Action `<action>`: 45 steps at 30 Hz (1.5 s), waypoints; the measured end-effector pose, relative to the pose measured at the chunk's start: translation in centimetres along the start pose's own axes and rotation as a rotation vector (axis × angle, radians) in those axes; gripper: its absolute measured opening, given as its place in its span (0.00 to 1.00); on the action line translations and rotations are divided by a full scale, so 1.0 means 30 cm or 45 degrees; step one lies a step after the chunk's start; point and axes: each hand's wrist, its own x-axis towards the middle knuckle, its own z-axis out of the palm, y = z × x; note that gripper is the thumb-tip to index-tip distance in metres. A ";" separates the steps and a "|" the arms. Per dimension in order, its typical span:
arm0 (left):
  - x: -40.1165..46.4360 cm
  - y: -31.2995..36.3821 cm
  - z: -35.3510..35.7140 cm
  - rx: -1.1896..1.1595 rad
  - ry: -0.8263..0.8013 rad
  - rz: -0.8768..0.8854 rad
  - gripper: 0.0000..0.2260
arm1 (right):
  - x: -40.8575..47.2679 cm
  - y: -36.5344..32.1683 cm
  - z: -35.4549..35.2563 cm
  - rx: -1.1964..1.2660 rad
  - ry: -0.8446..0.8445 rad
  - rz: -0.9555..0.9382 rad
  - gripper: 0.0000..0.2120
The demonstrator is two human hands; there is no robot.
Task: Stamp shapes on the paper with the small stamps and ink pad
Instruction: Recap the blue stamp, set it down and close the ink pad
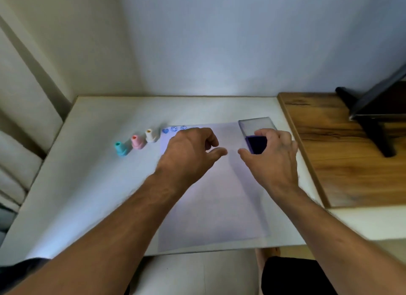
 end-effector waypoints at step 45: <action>0.434 0.293 0.176 -0.008 -0.270 0.037 0.09 | 0.085 0.148 -0.012 0.097 -0.118 0.191 0.59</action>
